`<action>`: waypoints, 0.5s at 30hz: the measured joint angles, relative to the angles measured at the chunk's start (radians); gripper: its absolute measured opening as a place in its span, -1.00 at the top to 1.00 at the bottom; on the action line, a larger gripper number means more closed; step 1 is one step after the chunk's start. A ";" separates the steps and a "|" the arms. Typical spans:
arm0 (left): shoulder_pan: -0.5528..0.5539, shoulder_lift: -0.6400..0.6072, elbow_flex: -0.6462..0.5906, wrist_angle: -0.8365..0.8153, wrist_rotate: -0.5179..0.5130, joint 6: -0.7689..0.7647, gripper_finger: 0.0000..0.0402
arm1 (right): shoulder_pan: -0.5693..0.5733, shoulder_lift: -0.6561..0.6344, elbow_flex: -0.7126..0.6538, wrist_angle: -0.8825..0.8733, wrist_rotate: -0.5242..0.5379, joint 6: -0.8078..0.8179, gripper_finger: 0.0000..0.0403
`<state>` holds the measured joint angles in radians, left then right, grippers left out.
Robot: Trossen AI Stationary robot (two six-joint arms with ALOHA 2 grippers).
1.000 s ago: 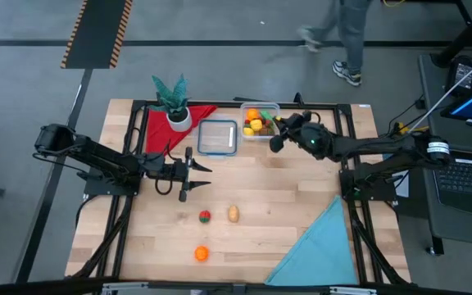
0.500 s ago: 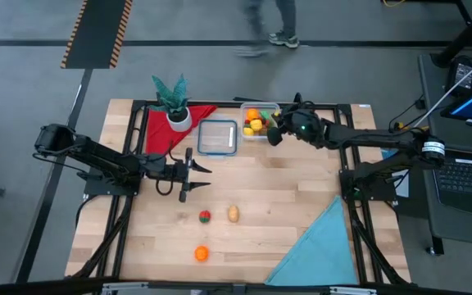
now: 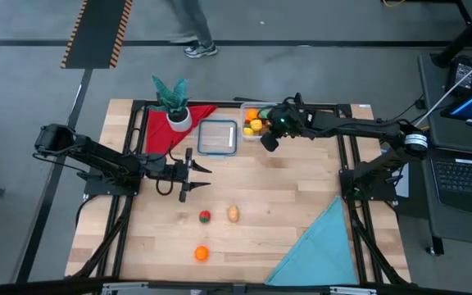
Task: Pick and placing Produce into tupperware
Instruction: Put the yellow squash into the transparent bin
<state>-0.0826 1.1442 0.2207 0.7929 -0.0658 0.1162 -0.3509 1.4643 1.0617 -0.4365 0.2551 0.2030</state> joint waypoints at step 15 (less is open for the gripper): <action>0.000 0.000 0.000 0.000 0.000 0.000 0.12 | -0.065 0.148 0.096 0.070 -0.067 -0.130 0.92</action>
<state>-0.0830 1.1442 0.2207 0.7933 -0.0658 0.1158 -0.4161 1.6123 1.1580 -0.3662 0.1883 0.0733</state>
